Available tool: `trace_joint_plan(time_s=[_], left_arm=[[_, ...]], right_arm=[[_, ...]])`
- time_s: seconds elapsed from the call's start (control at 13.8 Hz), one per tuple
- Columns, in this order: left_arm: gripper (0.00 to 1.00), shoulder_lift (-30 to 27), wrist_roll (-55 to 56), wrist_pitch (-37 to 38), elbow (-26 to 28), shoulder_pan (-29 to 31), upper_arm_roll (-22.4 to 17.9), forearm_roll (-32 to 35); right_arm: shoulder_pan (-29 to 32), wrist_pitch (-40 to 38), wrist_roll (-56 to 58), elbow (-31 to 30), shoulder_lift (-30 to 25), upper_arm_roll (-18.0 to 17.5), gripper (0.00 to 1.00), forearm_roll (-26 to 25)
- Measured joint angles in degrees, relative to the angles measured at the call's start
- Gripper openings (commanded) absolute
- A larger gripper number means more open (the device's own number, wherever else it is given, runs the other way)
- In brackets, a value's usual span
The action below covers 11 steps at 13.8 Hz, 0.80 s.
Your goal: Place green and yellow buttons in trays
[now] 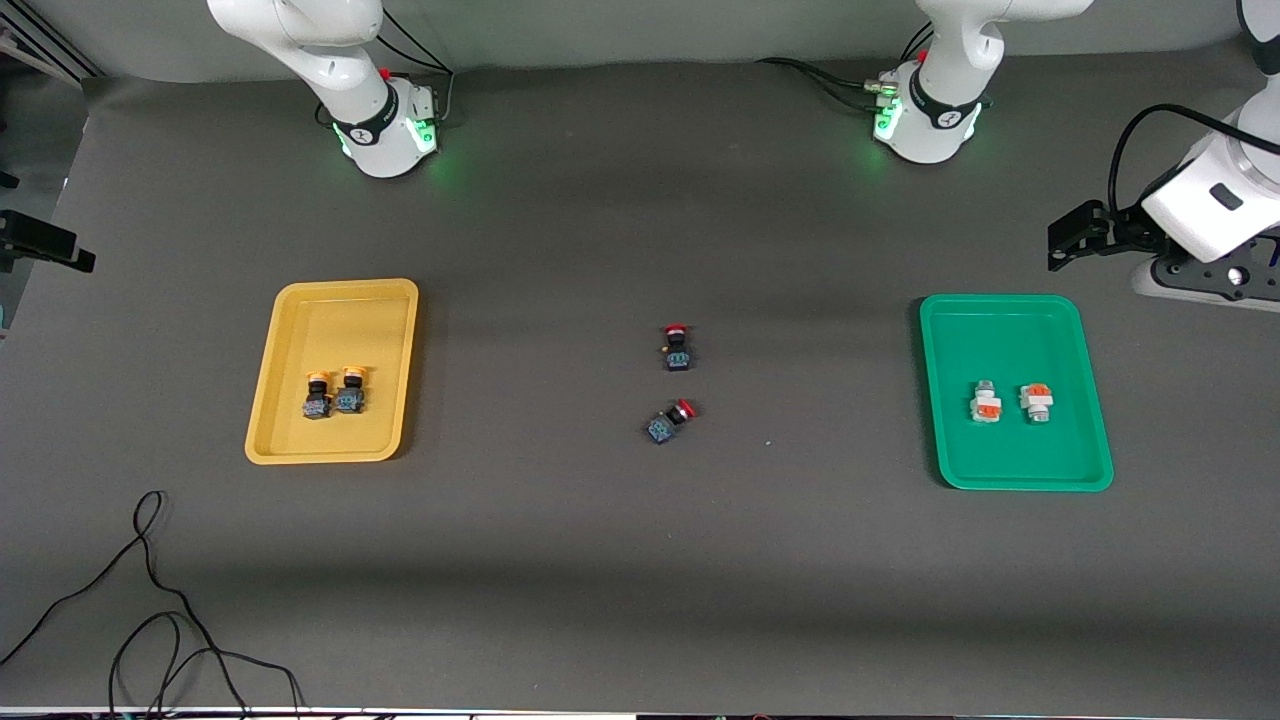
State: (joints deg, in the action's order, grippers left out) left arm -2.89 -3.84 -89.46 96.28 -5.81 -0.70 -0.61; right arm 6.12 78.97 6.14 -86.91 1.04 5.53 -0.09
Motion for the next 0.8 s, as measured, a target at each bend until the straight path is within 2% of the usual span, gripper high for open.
trace_joint_plan(time_s=[0.29,0.58,0.8], left_arm=[[1.0,0.0,0.02,0.0,0.06,0.0,0.0,0.0],[1.0,0.0,0.02,0.0,0.09,0.0,0.0,0.0],[1.0,0.0,0.02,0.0,0.19,0.0,0.01,0.0]], right_arm=[[-2.44,-0.4,-3.9,-0.01,1.31,-0.19,1.0,0.0],[-2.4,-1.23,-4.16,-0.01,1.37,0.03,1.0,0.0],[-2.03,1.98,-4.16,-2.3,-0.65,0.09,1.0,0.0]])
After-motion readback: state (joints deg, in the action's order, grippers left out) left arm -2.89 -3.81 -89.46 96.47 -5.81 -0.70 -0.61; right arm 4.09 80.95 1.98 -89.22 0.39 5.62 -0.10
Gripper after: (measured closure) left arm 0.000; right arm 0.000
